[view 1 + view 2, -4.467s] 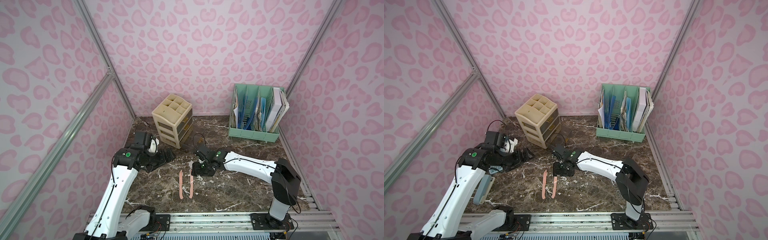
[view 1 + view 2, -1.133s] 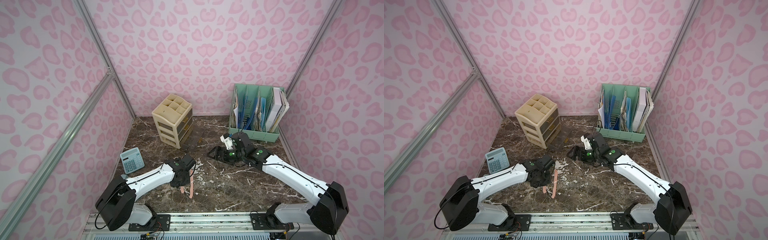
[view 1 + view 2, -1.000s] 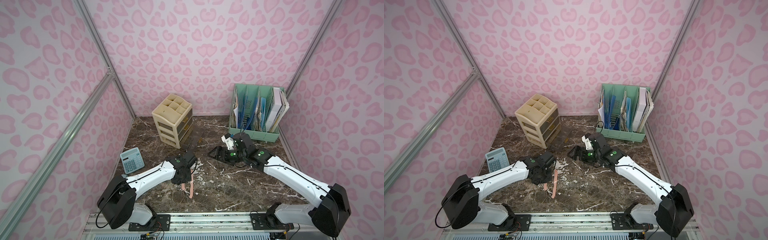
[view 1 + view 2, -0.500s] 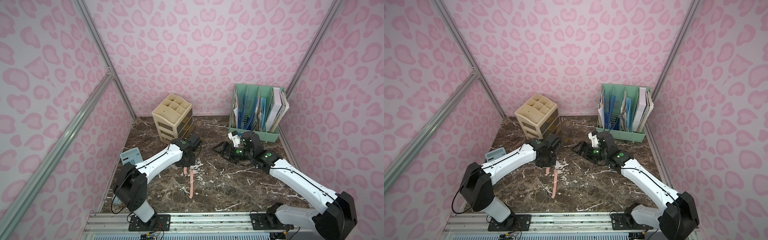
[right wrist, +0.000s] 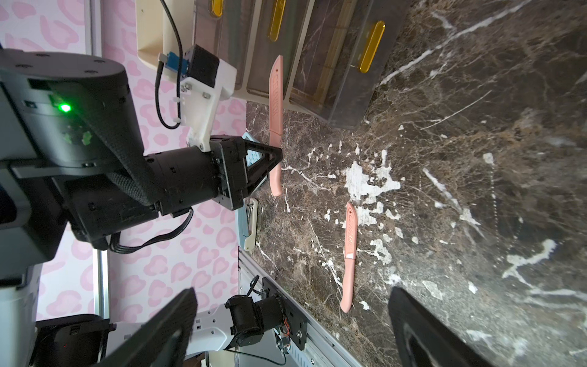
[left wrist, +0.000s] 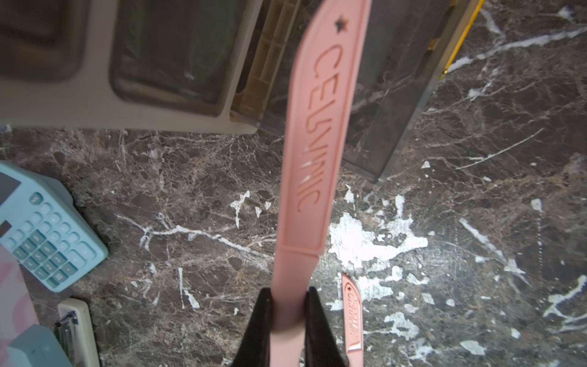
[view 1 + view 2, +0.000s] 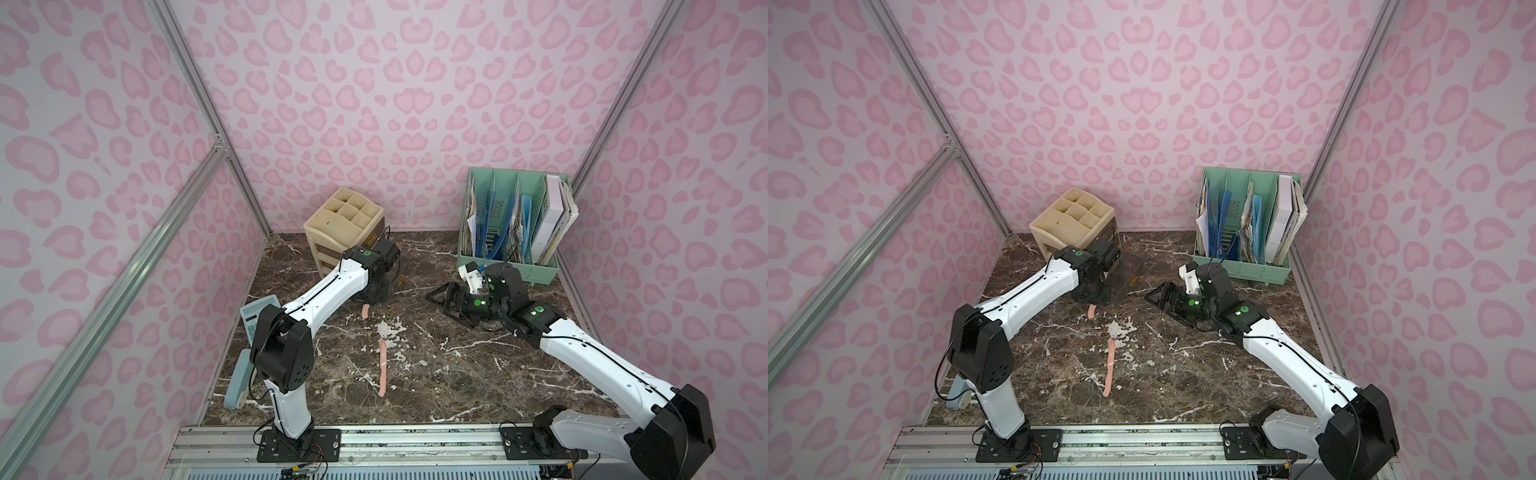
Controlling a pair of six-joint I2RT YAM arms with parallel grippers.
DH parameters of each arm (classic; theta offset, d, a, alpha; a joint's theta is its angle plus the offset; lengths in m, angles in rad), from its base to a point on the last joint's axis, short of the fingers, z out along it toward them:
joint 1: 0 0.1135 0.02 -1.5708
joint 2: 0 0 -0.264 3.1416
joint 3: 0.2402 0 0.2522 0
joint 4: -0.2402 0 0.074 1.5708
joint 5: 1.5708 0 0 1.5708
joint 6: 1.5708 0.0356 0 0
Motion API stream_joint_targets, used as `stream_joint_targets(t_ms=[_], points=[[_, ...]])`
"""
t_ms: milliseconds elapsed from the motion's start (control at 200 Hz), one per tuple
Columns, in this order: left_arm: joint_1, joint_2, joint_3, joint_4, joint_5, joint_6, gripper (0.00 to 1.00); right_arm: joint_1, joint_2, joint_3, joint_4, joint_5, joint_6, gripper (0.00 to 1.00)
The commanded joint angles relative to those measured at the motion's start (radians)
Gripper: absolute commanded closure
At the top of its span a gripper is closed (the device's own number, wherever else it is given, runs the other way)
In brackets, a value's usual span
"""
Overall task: Place the fruit knives into the drawer by color
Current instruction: Place the fruit knife in the storage box.
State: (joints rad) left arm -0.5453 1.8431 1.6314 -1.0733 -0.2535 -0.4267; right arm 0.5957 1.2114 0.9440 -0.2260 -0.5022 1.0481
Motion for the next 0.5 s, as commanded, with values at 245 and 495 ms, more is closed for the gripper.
stream_joint_targets(t_ms=[245,495], points=[[0.001,0.117,0.148,-0.038,-0.04,0.15,1.0,-0.001,0.035,0.01,0.067,-0.031,0.023,0.03],[-0.003,0.224,0.275,-0.049,-0.06,0.191,1.0,-0.002,0.037,0.009,0.053,-0.032,0.017,0.03]])
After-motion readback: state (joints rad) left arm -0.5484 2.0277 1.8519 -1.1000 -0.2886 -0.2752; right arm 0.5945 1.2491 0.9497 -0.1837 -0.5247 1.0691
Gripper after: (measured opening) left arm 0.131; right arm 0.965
